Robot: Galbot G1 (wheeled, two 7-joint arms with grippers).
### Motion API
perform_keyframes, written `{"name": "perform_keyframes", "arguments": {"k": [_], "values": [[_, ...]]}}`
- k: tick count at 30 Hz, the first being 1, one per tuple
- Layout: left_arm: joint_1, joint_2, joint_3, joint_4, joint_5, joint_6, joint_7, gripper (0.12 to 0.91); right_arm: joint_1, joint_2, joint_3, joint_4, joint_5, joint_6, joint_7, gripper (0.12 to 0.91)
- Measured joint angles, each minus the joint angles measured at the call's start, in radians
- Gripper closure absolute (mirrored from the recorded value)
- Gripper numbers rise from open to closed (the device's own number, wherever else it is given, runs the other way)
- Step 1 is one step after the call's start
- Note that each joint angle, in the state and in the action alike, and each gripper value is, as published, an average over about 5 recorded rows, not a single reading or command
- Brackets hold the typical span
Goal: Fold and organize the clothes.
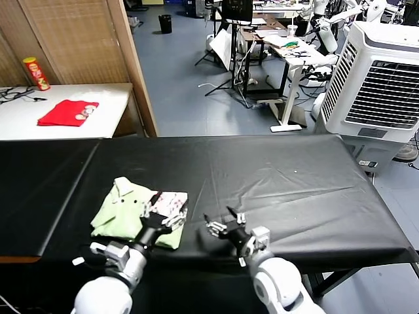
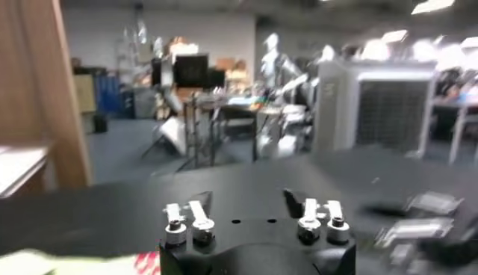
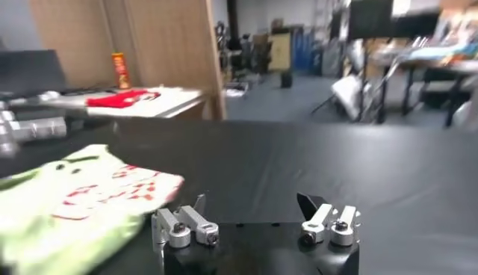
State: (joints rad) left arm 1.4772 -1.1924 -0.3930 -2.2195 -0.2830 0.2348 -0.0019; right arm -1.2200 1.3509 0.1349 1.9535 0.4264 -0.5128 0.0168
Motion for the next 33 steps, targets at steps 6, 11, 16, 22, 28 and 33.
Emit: {"name": "perform_keyframes", "arguments": {"k": [6, 11, 16, 22, 28, 33], "values": [[0.035, -0.01, -0.042, -0.007, 0.018, -0.021, -0.021, 0.232, 0.073, 0.027, -0.078, -0.061, 0.142, -0.05, 0.01, 0.227], [0.063, -0.031, -0.062, -0.013, 0.034, -0.032, -0.034, 0.232, 0.111, 0.043, -0.11, -0.112, 0.173, -0.05, 0.007, 0.276], [0.083, -0.036, -0.08, -0.019, 0.039, -0.043, -0.045, 0.232, 0.123, 0.046, -0.117, -0.137, 0.17, -0.04, 0.006, 0.516], [0.102, -0.056, -0.085, -0.017, 0.048, -0.063, -0.061, 0.232, 0.136, 0.044, -0.111, -0.161, 0.144, -0.024, -0.008, 0.836], [0.117, -0.073, -0.085, -0.008, 0.057, -0.081, -0.065, 0.232, 0.13, 0.008, -0.082, -0.147, 0.053, 0.023, -0.053, 0.899], [0.117, -0.076, -0.084, 0.012, 0.037, -0.102, -0.08, 0.232, 0.107, -0.07, -0.027, -0.117, -0.121, 0.096, -0.11, 0.863]]}}
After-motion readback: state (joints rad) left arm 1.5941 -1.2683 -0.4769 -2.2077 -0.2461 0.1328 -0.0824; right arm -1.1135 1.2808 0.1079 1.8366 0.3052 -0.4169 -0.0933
